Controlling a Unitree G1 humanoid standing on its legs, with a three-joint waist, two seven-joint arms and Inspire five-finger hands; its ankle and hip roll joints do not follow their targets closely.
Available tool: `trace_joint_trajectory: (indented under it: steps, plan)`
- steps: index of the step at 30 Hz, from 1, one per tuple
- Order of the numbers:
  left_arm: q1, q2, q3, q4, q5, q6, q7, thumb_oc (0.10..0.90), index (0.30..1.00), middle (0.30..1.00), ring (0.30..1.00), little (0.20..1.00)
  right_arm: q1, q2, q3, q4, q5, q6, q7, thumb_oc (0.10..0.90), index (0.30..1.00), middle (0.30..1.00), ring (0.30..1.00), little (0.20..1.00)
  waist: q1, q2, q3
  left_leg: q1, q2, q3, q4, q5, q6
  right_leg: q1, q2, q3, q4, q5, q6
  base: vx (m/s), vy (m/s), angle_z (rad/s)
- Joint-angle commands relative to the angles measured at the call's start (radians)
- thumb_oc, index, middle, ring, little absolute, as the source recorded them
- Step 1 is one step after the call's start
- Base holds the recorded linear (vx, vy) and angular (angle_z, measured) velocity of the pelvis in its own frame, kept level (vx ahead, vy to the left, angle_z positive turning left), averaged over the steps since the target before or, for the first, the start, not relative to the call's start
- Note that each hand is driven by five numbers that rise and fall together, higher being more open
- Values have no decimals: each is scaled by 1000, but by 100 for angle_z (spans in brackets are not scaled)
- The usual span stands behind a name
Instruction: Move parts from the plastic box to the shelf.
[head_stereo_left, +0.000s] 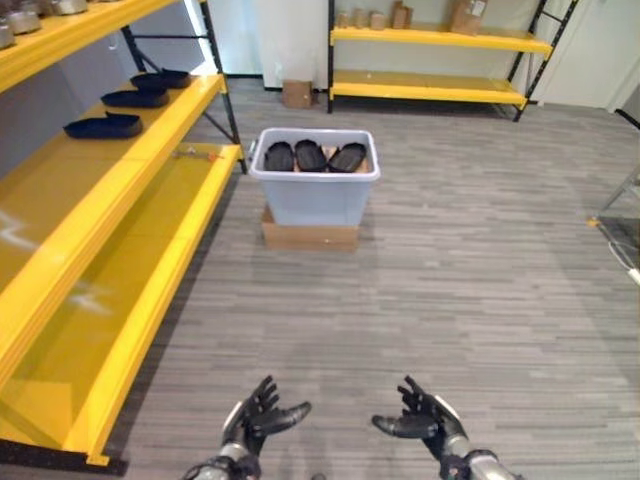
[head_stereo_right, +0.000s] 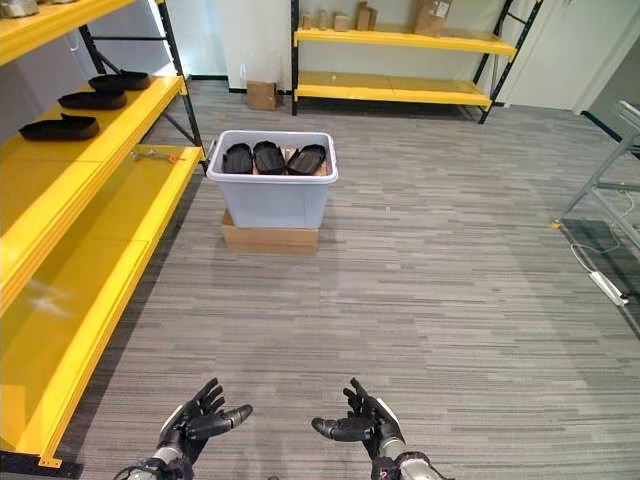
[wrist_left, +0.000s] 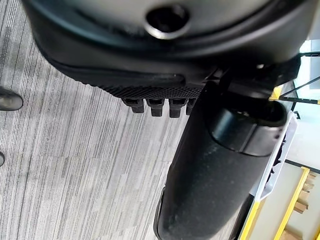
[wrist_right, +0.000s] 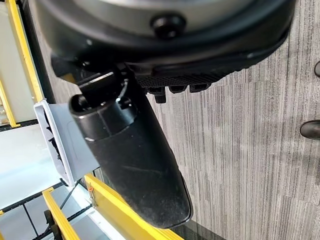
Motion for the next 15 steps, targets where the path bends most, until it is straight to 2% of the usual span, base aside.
trace_joint_trajectory:
  steps: [1, 4, 6, 8, 9, 10, 11, 12, 13, 14, 15]
  plan:
    - [-86, 31, 1, -28, 18, -80, -36, 900, 1000, 1000, 1000, 1000, -93, -18, -5, -45, 10, -63, 22, 900, 1000, 1000, 1000, 1000, 11, -4, -14, -7, 52, -26, 151, -143, -24, -76, -125, 6, 184, -46, 104, -21, 145, -4]
    - [-86, 39, 2, -35, 28, -81, -36, 900, 1000, 1000, 1000, 1000, -101, -11, -1, -31, 0, -59, 24, 900, 1000, 1000, 1000, 1000, 14, 7, -3, -5, 36, -25, 149, -152, 3, -155, -143, 28, 308, -36, 127, -47, 161, -5]
    - [-87, 44, 2, -40, 39, -81, -33, 900, 1000, 1000, 1000, 1000, -99, -4, 1, -27, -6, -58, 27, 900, 1000, 1000, 1000, 1000, 12, 9, 12, -1, 24, -24, 147, -151, 17, -218, -158, 49, 418, 39, 145, -60, 159, -12]
    - [-90, 54, 0, -50, 45, -82, -33, 900, 1000, 1000, 1000, 1000, -92, 0, 1, -37, -4, -56, 28, 900, 1000, 1000, 1000, 1000, 7, 9, 31, 6, 9, -31, 153, -151, 31, -275, -163, 69, 533, 115, 147, -27, 144, -4]
    - [-91, 57, 0, -48, 51, -81, -34, 900, 1000, 1000, 1000, 1000, -89, 1, 1, -40, -1, -56, 29, 900, 1000, 1000, 1000, 1000, 4, 12, 38, 7, 9, -35, 160, -154, 36, -298, -155, 73, 579, 117, 142, 45, 149, 7]
    - [-93, 56, -2, -44, 60, -78, -37, 900, 1000, 1000, 1000, 1000, -86, 1, -5, -35, -1, -53, 30, 900, 1000, 1000, 1000, 1000, 1, 18, 44, 22, 8, -33, 160, -164, 40, -339, -148, 44, 588, 100, 139, 54, 105, 4]
    - [-93, 56, -2, -44, 60, -78, -37, 900, 1000, 1000, 1000, 1000, -86, 1, -5, -35, -1, -53, 30, 900, 1000, 1000, 1000, 1000, 0, 18, 44, 23, 8, -34, 160, -165, 40, -338, -148, 44, 589, 99, 139, 155, 106, 1]
    - [-95, 51, -4, -29, 57, -78, -42, 900, 1000, 1000, 1000, 1000, -84, 1, -7, -37, 17, -54, 29, 900, 1000, 1000, 1000, 1000, -13, 17, 45, 52, -1, -37, 150, -176, 39, -374, -117, 14, 514, 82, 134, 215, 35, -6]
    - [-96, 48, 2, -27, 55, -77, -42, 900, 1000, 1000, 1000, 1000, -82, -3, -11, -42, 19, -56, 29, 900, 1000, 1000, 1000, 1000, -13, 4, 41, 77, -22, -35, 139, -191, 38, -393, -132, -30, 399, 103, 136, 223, 36, -8]
    - [-96, 48, 2, -27, 55, -76, -42, 900, 1000, 1000, 1000, 1000, -82, -3, -11, -43, 19, -56, 29, 900, 1000, 1000, 1000, 1000, -18, 10, 46, 85, -16, -40, 136, -192, 38, -378, -129, -38, 389, 105, 135, 199, -2, -4]
    - [-97, 45, 7, -23, 53, -76, -42, 900, 1000, 1000, 1000, 1000, -86, -6, -12, -42, 19, -57, 26, 900, 1000, 1000, 1000, 1000, -17, 5, 45, 103, -21, -34, 130, -207, 35, -371, -143, -79, 303, 122, 137, 149, -19, 8]
